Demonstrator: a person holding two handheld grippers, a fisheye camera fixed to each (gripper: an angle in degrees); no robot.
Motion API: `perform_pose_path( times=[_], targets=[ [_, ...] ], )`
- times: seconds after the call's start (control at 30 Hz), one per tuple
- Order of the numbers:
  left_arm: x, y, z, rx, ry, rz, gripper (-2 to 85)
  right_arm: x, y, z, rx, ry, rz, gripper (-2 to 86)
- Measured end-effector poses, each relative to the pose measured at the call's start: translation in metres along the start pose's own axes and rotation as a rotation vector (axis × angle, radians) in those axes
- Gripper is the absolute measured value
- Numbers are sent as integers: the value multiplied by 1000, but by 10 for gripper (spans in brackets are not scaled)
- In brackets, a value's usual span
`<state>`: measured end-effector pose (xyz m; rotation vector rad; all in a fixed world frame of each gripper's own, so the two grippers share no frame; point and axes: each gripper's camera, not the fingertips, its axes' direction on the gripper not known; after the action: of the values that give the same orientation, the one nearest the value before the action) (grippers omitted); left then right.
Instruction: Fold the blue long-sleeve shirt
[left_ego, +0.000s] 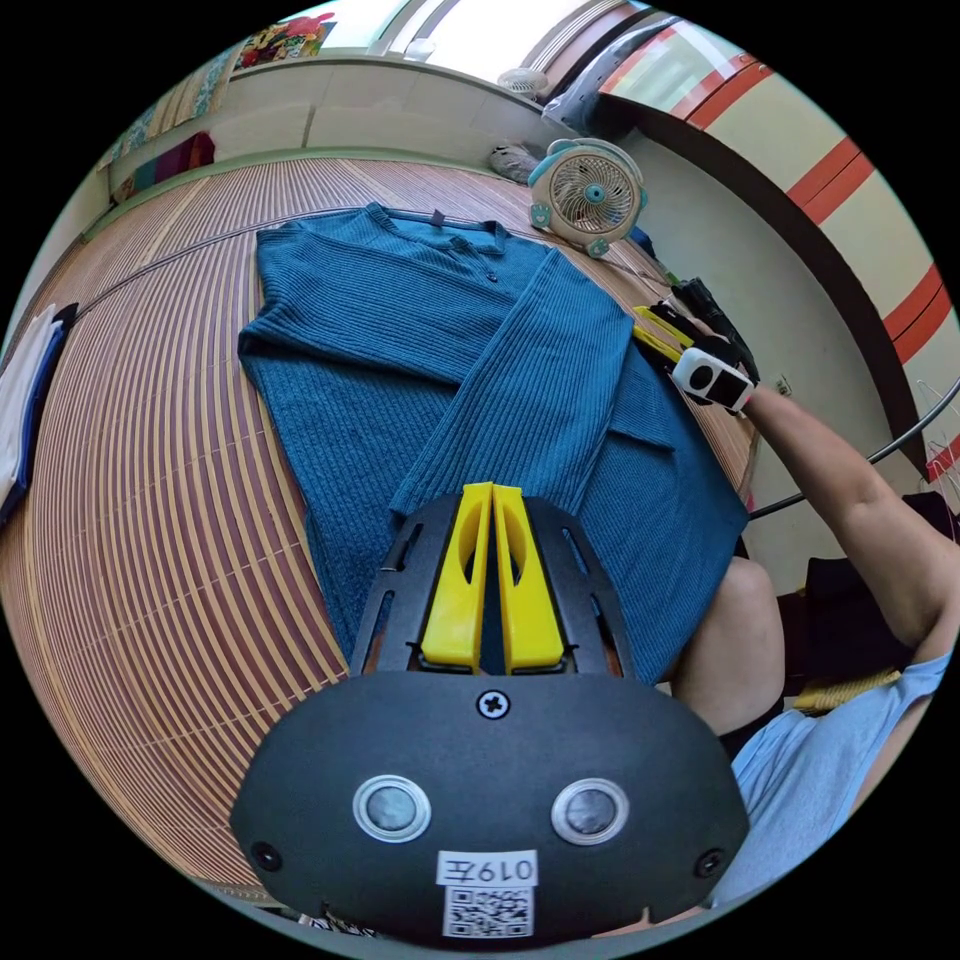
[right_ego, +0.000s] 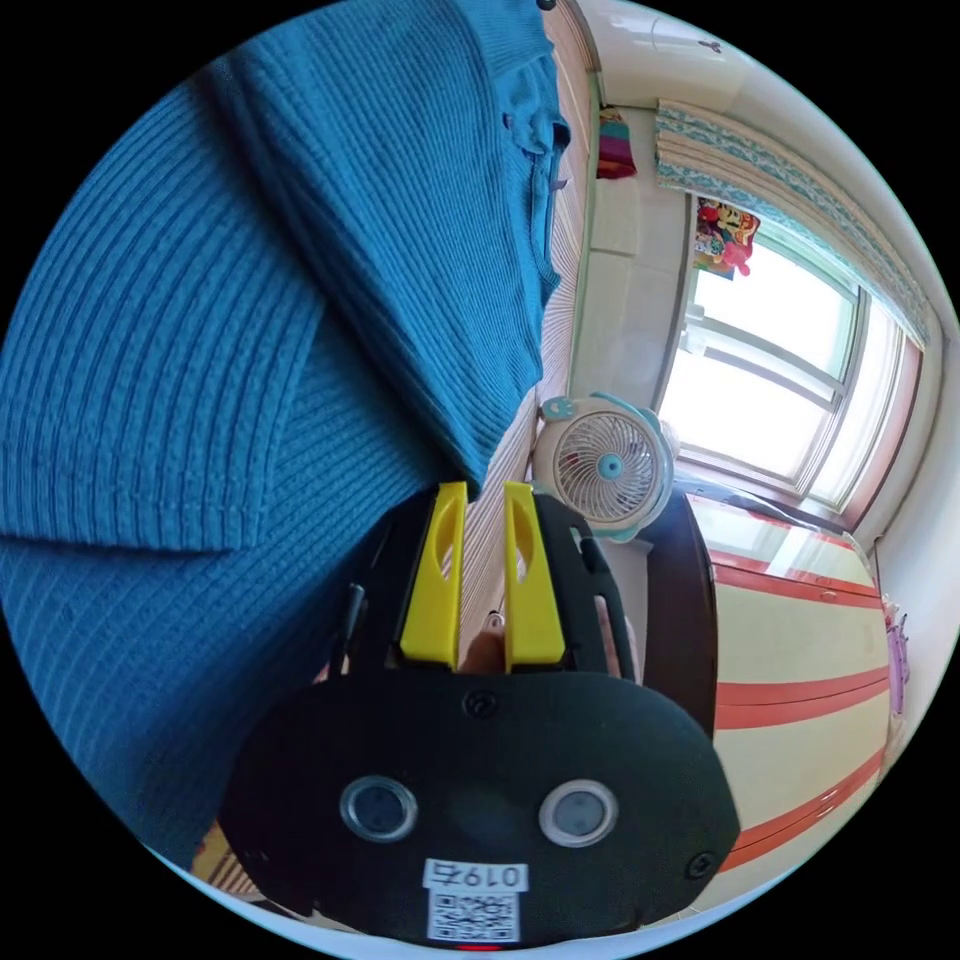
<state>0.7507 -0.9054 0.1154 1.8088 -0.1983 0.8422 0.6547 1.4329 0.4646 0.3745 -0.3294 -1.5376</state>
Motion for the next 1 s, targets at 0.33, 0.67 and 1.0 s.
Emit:
perform_pose_path(
  times=[0.33, 0.67, 1.0],
  targets=[
    [-3, 1, -1, 1, 15, -9, 9, 17, 78, 49, 41, 17, 21, 84],
    [-2, 6, -7, 34, 39, 10, 10, 208, 118, 204, 7, -366, 758, 58],
    [-7, 11, -7, 40, 52, 11, 11, 287, 179, 482, -10, -1062, 1311, 38]
  ],
)
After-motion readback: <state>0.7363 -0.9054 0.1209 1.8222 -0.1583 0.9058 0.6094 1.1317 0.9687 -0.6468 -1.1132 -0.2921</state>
